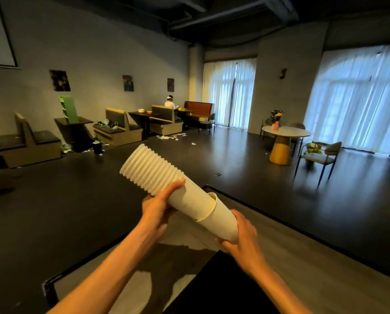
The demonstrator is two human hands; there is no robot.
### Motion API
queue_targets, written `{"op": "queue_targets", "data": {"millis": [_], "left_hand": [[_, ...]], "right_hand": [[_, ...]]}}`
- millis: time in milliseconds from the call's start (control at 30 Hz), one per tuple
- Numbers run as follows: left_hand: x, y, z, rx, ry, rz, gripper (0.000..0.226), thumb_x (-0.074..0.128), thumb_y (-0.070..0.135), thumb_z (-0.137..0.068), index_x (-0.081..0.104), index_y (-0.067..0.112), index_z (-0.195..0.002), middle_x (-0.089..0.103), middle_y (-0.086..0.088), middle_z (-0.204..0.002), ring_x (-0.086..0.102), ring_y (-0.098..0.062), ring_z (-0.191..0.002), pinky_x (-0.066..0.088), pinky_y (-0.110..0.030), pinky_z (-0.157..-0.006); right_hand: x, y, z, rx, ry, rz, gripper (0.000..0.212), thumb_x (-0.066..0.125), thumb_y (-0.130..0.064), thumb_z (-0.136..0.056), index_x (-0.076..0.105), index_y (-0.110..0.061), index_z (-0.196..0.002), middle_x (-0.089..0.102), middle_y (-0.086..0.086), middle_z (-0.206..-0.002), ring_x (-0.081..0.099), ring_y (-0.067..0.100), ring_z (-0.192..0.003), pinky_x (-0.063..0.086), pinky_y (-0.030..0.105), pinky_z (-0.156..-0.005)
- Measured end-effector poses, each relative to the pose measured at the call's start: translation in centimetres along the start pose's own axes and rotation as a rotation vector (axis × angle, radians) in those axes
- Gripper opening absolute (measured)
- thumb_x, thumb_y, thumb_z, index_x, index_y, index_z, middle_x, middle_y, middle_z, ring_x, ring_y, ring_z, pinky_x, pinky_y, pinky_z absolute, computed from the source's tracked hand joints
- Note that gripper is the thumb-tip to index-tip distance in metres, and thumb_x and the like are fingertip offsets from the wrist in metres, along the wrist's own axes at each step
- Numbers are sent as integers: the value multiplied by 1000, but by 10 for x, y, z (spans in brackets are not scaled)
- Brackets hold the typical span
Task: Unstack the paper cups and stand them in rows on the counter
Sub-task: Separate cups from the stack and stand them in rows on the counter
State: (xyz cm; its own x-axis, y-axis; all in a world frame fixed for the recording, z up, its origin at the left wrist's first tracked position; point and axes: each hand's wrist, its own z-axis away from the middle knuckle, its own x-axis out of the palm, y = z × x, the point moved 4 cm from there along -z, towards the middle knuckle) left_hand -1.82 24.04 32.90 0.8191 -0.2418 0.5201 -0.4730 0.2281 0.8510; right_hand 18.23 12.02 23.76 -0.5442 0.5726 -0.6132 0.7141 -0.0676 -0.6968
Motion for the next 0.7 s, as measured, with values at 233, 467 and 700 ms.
{"op": "queue_targets", "data": {"millis": [233, 467, 700], "left_hand": [[-18, 40, -115, 1, -18, 286, 49, 79, 19, -77, 50, 19, -117, 59, -11, -128, 60, -31, -118, 52, -53, -99], [-66, -27, -200, -138, 9, 187, 61, 75, 23, -75, 50, 17, -131, 60, -11, -129, 58, -31, -118, 50, -48, -93], [-80, -73, -243, -185, 31, 160, 82, 79, 26, -64, 48, 18, -140, 61, -12, -131, 59, -32, -118, 51, -51, -92]], "right_hand": [[38, 38, -101, 248, 150, -195, 91, 81, -63, -58, 37, -39, -134, 54, -4, -132, 51, 17, -120, 46, 44, -99], [68, 72, -216, 341, 195, -212, 101, 85, -49, -59, 37, -19, -142, 56, 7, -138, 58, 25, -122, 53, 47, -97], [111, 96, -290, 352, 93, -55, 101, 90, -43, -60, 36, -19, -142, 54, 6, -141, 54, 26, -127, 51, 47, -100]]}}
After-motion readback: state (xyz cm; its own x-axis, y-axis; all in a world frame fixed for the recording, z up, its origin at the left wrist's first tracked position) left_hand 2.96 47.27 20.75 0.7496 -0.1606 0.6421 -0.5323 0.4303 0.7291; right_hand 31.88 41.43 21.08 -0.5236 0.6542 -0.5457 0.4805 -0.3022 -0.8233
